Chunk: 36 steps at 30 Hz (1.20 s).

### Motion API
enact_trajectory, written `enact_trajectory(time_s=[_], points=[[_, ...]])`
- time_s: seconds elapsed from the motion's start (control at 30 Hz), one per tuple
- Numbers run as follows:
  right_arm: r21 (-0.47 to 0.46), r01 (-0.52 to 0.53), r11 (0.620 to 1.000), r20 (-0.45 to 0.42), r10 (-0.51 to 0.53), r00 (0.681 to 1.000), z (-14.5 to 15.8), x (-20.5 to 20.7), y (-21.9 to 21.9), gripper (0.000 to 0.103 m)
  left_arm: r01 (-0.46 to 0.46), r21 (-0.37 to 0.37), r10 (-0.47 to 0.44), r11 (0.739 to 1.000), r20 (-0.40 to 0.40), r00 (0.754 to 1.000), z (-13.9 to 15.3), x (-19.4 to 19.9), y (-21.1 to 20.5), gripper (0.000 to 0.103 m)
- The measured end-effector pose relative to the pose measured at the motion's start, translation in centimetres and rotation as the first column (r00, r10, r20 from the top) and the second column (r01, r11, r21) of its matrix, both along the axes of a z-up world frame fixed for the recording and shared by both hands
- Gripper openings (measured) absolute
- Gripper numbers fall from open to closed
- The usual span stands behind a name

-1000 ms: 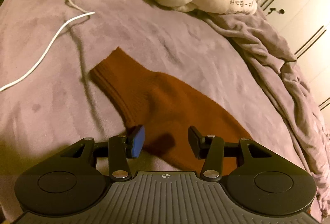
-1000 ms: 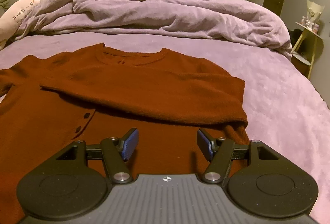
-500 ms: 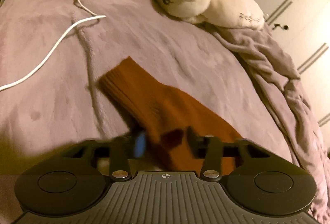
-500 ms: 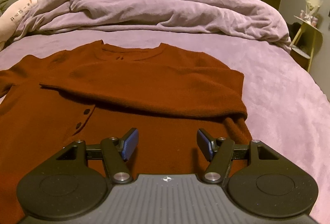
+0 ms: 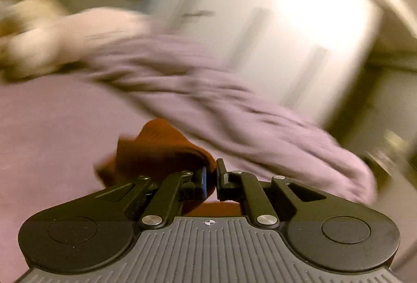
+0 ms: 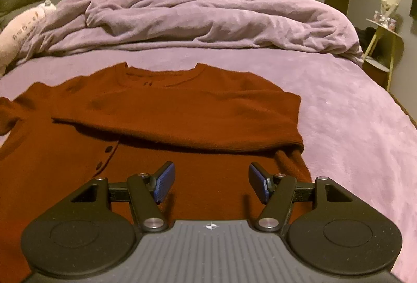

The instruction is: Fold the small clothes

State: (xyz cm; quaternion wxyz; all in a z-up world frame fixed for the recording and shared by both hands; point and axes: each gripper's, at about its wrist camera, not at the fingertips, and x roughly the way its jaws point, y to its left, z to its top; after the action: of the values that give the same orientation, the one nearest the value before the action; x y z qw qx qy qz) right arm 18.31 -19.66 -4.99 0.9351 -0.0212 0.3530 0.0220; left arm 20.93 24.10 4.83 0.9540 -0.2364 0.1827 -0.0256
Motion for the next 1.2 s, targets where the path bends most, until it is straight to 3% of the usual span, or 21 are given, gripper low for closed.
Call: enact_trajectory(time_s=[0.07,0.13,0.2,0.27,0.33,0.43,0.5,0.6,0.73,0.87,1.03,1.07,1.1,1.2], points=[[0.023,0.007,1.000,0.007,-0.007,1.000,0.3,-0.3,-0.5,0.063,0.132,0.016,-0.132,0.991,0.021,0.991,0.0,1.6,-5.6,0.009],[0.053,0.016,0.998,0.007,-0.017,1.000,0.5,-0.5,-1.0,0.063,0.237,0.059,-0.236,0.970,-0.026,0.971,-1.4,3.3,-11.3,0.014],[0.070,0.023,0.997,0.006,-0.024,1.000,0.7,-0.6,-1.7,0.063,0.342,0.106,-0.330,0.934,-0.110,0.937,-3.8,4.2,-16.2,0.035],[0.070,0.022,0.997,0.011,-0.023,1.000,0.8,-0.7,-2.4,0.063,0.385,0.137,-0.358,0.912,-0.187,0.915,-6.3,3.7,-19.2,0.031],[0.081,0.010,0.997,0.016,-0.011,1.000,1.0,-0.8,-3.2,0.063,0.398,0.152,-0.361,0.905,-0.223,0.905,-7.9,2.3,-20.2,0.034],[0.150,-0.011,0.989,0.001,0.011,1.000,0.8,0.1,-4.1,0.063,0.351,0.214,-0.288,0.912,-0.274,0.917,-9.4,0.6,-18.8,0.038],[0.197,-0.035,0.980,-0.009,0.037,0.999,0.7,1.4,-3.8,0.063,0.296,0.208,-0.225,0.932,-0.309,0.924,-10.2,0.2,-17.1,0.041],[0.270,-0.102,0.958,-0.002,0.106,0.994,0.8,4.0,-2.2,0.063,0.208,0.197,-0.122,0.958,-0.373,0.920,-11.2,0.3,-13.8,0.041],[0.302,-0.137,0.944,-0.050,0.159,0.986,0.0,8.9,0.9,0.060,0.114,0.212,-0.014,0.971,-0.423,0.906,-11.3,0.9,-10.2,0.043],[0.316,-0.128,0.940,-0.136,0.178,0.975,-1.7,13.0,3.7,0.055,0.086,0.188,0.008,0.978,-0.451,0.892,-12.1,1.5,-8.2,0.046],[0.292,-0.155,0.944,-0.170,0.210,0.963,-2.7,15.0,6.7,0.055,0.107,0.187,-0.016,0.977,-0.434,0.901,-12.4,1.4,-7.3,0.047],[0.271,-0.163,0.949,-0.162,0.212,0.964,-2.7,15.1,7.2,0.043,0.109,0.190,-0.016,0.976,-0.434,0.901,-12.4,1.8,-7.9,0.047],[0.249,-0.175,0.953,-0.153,0.218,0.964,-2.6,15.1,7.6,0.020,0.110,0.190,-0.017,0.976,-0.434,0.901,-12.4,1.8,-7.8,0.047],[0.229,-0.214,0.950,-0.120,0.246,0.962,-1.7,14.8,8.1,0.012,0.105,0.183,-0.015,0.977,-0.435,0.900,-12.2,2.0,-7.8,0.047]])
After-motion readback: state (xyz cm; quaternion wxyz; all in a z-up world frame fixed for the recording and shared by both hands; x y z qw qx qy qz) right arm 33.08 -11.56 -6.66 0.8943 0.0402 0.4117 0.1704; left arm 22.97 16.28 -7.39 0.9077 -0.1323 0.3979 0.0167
